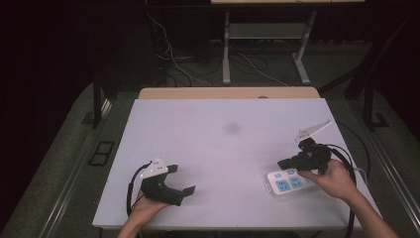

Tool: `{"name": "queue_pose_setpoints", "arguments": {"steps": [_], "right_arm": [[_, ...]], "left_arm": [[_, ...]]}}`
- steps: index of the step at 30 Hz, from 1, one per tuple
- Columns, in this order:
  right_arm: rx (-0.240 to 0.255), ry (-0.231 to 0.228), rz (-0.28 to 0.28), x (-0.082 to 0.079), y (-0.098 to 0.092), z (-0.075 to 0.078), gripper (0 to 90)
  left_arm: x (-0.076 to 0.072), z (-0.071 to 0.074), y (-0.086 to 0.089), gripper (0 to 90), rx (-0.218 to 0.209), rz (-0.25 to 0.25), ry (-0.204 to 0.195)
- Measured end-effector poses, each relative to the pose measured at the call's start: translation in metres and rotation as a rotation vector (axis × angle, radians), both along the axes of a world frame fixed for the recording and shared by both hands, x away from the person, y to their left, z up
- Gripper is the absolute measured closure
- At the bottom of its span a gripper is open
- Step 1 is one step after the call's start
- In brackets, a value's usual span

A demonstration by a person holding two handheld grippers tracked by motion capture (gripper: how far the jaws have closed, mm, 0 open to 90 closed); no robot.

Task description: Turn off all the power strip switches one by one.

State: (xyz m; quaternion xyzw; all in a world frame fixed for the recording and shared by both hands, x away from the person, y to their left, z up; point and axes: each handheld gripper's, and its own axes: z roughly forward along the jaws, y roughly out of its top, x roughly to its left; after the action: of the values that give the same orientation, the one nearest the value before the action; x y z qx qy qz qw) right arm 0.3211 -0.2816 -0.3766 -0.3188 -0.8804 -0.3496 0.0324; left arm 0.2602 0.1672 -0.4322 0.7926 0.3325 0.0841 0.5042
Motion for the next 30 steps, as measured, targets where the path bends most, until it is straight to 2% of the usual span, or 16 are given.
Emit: {"name": "queue_pose_setpoints", "arguments": {"steps": [8, 16, 25, 30], "right_arm": [[-0.024, 0.028, -0.001, 0.003, 0.002, -0.016, 90.0], [-0.027, 0.045, -0.008, 0.004, 0.001, -0.029, 90.0], [-0.043, 0.049, -0.011, 0.002, 0.003, -0.037, 90.0], [-0.031, 0.047, -0.009, 0.002, 0.003, -0.038, 90.0]], "left_arm": [[0.0, 0.0, 0.0, 0.0, 0.0, 0.0, 0.0], [0.0, 0.0, 0.0, 0.0, 0.0, -0.001, -0.002], [0.0, 0.0, 0.0, 0.0, 0.0, -0.001, 0.0], [0.0, 0.0, 0.0, 0.0, -0.001, -0.001, 0.0]]}}
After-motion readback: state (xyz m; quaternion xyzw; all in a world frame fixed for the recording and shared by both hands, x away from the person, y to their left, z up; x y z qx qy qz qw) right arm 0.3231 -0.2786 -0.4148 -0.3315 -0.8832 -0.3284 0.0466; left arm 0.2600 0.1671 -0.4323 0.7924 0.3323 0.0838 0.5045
